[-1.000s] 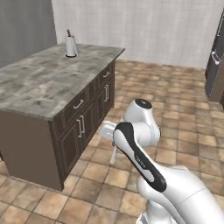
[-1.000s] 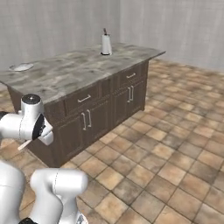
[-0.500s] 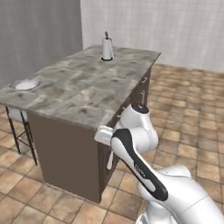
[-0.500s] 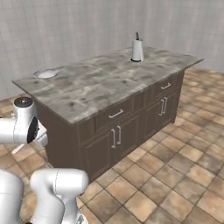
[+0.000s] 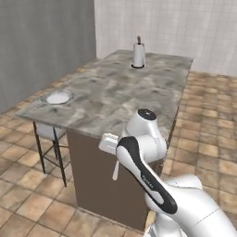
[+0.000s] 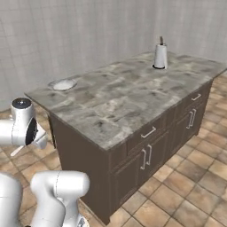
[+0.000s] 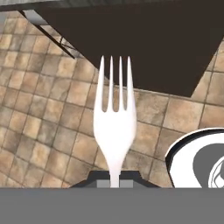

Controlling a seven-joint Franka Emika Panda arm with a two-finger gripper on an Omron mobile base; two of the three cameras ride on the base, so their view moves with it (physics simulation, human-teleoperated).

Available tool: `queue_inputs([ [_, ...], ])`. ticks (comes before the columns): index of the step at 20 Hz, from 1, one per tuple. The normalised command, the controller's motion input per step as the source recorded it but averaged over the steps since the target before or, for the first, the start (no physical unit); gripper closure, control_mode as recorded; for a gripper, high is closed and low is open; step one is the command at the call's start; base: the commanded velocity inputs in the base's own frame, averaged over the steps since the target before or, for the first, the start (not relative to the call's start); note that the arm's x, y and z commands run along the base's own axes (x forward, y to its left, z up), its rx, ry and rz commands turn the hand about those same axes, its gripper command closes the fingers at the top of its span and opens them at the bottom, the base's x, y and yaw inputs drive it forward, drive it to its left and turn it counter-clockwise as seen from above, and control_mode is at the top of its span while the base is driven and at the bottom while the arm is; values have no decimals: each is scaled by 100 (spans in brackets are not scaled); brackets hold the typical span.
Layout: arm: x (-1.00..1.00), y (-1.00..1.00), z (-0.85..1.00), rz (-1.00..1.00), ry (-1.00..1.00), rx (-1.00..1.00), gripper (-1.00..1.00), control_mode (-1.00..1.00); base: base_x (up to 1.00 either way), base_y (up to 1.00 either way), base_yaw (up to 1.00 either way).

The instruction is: Take the fork and place it on the left side of the plate. Then take the spoon and place it on the right side of the plate. Make sure they're directly next to the plate.

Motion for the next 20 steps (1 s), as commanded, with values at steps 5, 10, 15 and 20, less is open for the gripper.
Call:
queue_inputs([
  [5, 0, 0, 0, 0, 0, 0, 100, 100, 100, 100, -15],
  [10, 0, 0, 0, 0, 0, 0, 100, 100, 78, 100, -20],
  [15, 0, 0, 0, 0, 0, 0, 100, 100, 27, 100, -29],
  [20, 0, 0, 0, 0, 0, 0, 100, 100, 43, 100, -39],
])
